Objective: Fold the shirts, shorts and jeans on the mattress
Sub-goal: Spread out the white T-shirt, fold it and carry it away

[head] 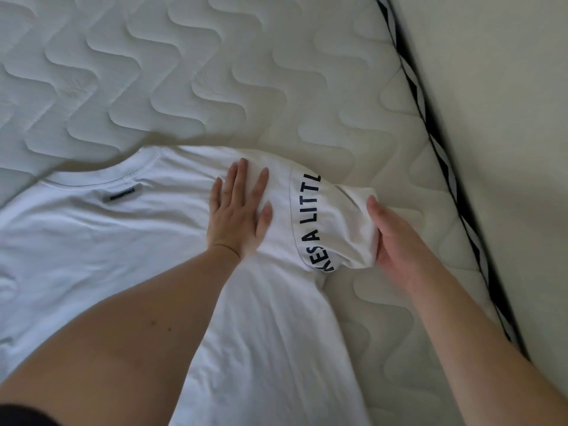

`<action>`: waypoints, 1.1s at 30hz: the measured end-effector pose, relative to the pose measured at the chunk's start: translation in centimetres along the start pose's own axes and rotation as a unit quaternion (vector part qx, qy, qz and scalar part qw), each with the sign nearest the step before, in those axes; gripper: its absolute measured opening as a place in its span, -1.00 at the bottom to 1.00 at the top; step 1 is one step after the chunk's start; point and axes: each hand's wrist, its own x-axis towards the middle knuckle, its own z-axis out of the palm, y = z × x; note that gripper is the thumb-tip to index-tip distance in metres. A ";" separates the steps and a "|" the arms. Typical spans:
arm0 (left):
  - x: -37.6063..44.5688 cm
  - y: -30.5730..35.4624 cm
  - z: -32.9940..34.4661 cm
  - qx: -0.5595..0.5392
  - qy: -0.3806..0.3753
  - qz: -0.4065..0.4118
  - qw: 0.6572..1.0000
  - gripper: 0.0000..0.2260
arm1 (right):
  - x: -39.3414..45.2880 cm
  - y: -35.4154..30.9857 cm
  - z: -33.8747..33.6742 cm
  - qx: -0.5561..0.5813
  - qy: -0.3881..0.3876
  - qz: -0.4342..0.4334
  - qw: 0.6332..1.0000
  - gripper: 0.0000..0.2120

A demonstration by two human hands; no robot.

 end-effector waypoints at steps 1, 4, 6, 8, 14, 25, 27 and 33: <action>0.0 0.0 0.0 0.002 0.001 0.003 1.000 -0.44 | 0.4 -0.3 0.1 0.036 -0.024 0.026 0.999 -0.28; 0.0 0.0 0.0 0.007 0.002 0.004 1.000 -0.46 | 1.4 -2.1 0.6 0.055 -0.019 0.065 0.996 -0.23; 0.0 0.0 0.1 0.009 0.000 0.004 1.000 -0.46 | 1.8 -3.2 1.1 -0.120 0.048 0.037 0.991 -0.36; 0.0 -0.1 0.2 0.008 -0.002 0.004 1.000 -0.45 | 2.5 -3.7 1.4 -0.270 0.134 -0.029 0.953 -0.51; 0.0 -0.1 0.3 -0.008 0.007 -0.011 1.000 -0.36 | 1.2 -2.0 -0.9 -0.218 0.288 -0.087 0.928 -0.55; 0.0 -0.1 0.2 0.009 -0.009 0.004 1.000 -0.47 | 0.4 1.5 -0.4 0.186 0.123 -0.106 0.969 -0.70; -0.1 -0.1 0.2 0.009 -0.007 0.005 1.000 -0.47 | 0.5 1.3 -0.7 0.147 0.203 -0.135 0.959 -0.72; 0.0 -0.1 0.2 0.005 -0.003 0.002 1.000 -0.46 | 0.3 3.6 -0.9 -0.086 0.210 -0.169 0.959 -0.68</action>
